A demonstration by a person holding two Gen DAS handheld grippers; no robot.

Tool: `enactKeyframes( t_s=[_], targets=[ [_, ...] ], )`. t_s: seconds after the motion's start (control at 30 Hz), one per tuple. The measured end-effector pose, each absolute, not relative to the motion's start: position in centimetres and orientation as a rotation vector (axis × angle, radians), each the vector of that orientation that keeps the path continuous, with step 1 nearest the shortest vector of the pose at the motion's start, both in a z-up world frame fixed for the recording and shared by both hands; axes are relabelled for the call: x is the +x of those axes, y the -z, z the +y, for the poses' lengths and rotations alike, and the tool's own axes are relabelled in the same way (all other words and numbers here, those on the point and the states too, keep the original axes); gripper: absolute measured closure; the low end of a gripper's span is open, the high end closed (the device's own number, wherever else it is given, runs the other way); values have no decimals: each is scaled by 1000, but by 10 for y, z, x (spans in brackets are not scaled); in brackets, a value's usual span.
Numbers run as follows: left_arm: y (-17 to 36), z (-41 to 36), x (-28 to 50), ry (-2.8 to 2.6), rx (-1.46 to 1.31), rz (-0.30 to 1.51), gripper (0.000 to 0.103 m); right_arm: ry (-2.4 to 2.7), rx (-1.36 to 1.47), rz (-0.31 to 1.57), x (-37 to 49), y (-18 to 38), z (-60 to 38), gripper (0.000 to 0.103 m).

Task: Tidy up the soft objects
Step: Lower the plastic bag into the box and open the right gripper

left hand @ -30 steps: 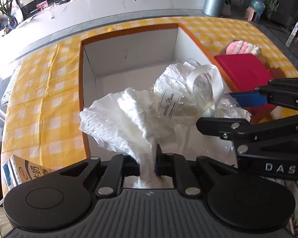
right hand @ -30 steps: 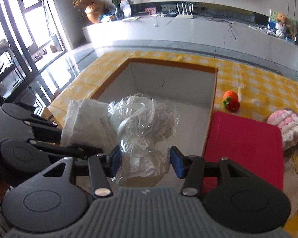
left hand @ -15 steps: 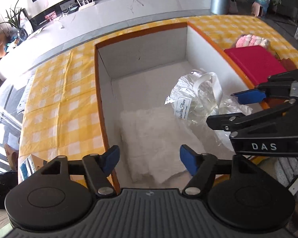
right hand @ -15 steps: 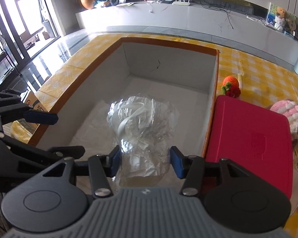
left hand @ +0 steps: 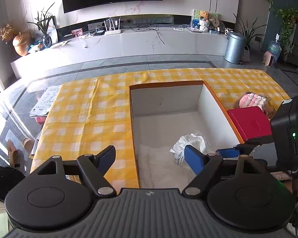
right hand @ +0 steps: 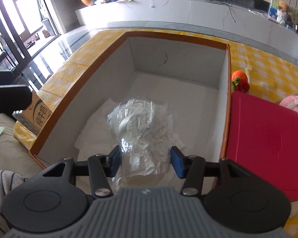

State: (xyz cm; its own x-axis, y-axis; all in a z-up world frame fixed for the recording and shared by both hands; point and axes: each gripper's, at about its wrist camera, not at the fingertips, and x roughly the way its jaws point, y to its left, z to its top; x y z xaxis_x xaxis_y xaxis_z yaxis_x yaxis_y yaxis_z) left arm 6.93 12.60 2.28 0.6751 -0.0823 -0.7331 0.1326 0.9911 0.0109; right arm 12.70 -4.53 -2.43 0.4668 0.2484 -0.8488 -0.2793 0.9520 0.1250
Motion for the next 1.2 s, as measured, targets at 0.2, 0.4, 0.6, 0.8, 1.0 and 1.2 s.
enactKeyframes(
  t_s=[0.2, 0.4, 0.6, 0.8, 1.0, 1.2],
  targets=[
    [-6, 132, 70, 105, 43, 847, 11, -326, -16, 1072, 137, 34, -27, 50],
    [10, 130, 66, 111, 100, 871, 11, -205, -240, 987, 129, 46, -5, 50],
    [11, 128, 63, 138, 138, 842, 11, -216, -318, 1015, 126, 52, -3, 44],
    [5, 130, 61, 159, 99, 848, 11, -268, -267, 1045, 129, 42, -7, 26],
    [2, 126, 53, 188, 128, 830, 11, -309, -221, 960, 120, 23, -20, 2],
    [-5, 125, 51, 162, 95, 826, 11, -370, 8, 941, 118, 6, -45, 2]
  ],
)
